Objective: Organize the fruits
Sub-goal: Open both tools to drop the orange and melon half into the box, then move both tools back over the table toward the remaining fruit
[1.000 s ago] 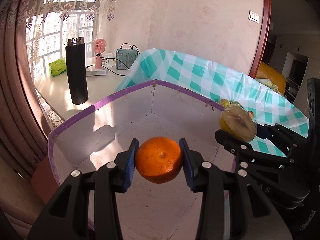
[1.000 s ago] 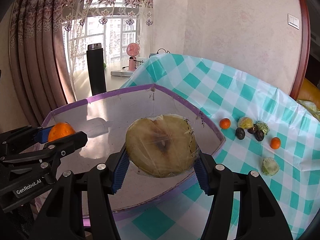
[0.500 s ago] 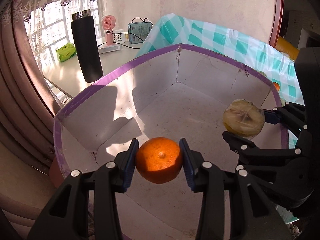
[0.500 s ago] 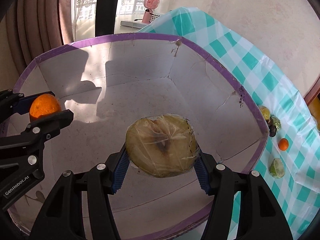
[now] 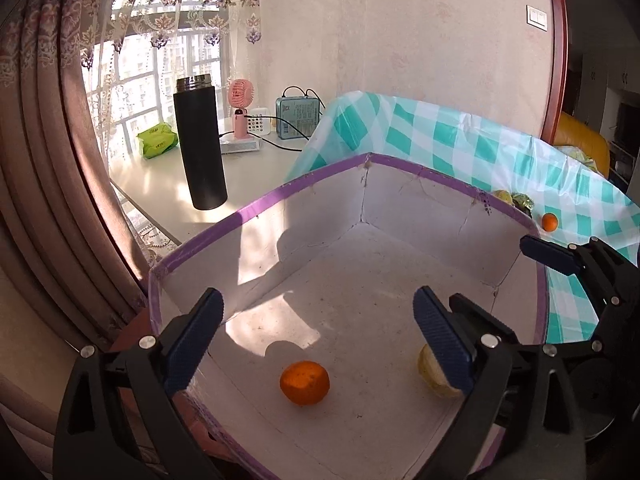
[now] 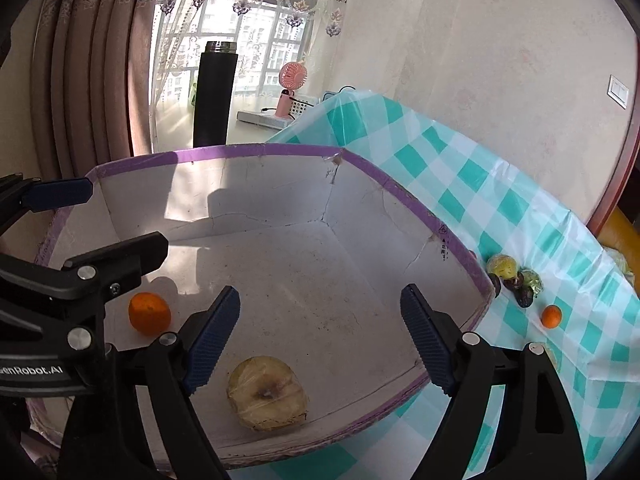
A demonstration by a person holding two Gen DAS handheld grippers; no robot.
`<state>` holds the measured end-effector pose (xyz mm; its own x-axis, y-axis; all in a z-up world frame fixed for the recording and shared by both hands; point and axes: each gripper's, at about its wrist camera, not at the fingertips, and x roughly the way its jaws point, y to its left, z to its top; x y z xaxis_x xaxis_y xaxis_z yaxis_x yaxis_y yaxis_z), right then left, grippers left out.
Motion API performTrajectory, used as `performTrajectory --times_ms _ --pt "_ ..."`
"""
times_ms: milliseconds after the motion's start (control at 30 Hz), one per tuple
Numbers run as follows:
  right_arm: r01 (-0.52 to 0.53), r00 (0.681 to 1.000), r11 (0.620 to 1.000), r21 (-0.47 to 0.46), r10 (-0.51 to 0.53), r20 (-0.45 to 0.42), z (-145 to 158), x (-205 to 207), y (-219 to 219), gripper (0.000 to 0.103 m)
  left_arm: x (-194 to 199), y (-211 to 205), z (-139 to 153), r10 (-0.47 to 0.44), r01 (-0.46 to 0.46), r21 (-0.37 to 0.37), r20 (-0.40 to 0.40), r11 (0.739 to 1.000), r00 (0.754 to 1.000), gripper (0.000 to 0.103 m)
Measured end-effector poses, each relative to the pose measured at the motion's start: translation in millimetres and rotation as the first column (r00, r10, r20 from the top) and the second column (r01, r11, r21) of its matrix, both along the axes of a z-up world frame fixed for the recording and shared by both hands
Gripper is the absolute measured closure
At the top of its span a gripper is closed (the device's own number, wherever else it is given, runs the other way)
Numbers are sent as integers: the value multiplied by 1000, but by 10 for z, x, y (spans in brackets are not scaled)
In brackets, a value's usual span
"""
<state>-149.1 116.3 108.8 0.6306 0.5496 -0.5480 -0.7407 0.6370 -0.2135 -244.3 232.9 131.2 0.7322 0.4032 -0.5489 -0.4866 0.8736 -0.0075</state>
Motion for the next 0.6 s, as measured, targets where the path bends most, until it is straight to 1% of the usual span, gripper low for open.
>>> performTrajectory --times_ms 33,67,133,167,200,233,267,300,367,433,467,533,567,600 --pt "6 1000 998 57 -7 25 52 -1 -124 21 -52 -63 80 10 -12 35 50 999 999 2" --pt "11 999 993 120 -17 50 101 14 -272 17 -103 -134 143 12 -19 67 98 998 995 2" --pt "52 992 972 229 -76 97 140 67 -595 17 -172 -311 255 -5 -16 116 182 993 983 2" --pt "86 988 959 269 -117 103 133 134 -757 17 -197 -406 282 -25 -3 128 216 992 976 2" --pt "126 983 949 289 -159 92 107 219 -907 17 -209 -517 314 -59 25 137 251 990 966 2" --pt "176 977 940 291 -203 63 65 337 -1046 17 -227 -637 321 -97 56 149 284 987 954 2" --pt "229 968 933 279 -248 31 9 449 -1168 17 -229 -772 319 -134 86 165 306 983 943 2" --pt "299 951 921 251 -310 7 -68 577 -1291 17 -210 -930 312 -173 118 186 318 976 932 2" --pt "434 899 883 179 -437 -22 -244 816 -1537 17 -95 -1222 229 -257 198 210 304 957 918 2" --pt "525 851 836 159 -521 -67 -432 1013 -1840 17 64 -1511 114 -351 303 204 273 931 896 2" --pt "565 825 810 160 -556 -100 -514 1099 -1993 17 154 -1647 48 -405 364 192 256 911 878 2" --pt "634 771 755 167 -598 -219 -625 1278 -2280 17 394 -1878 -103 -501 477 154 220 865 837 2" --pt "658 749 728 192 -603 -274 -653 1343 -2417 17 548 -1975 -191 -534 518 129 196 846 823 2" --pt "676 731 709 201 -612 -301 -670 1384 -2503 17 715 -2051 -279 -550 542 94 164 835 819 2"
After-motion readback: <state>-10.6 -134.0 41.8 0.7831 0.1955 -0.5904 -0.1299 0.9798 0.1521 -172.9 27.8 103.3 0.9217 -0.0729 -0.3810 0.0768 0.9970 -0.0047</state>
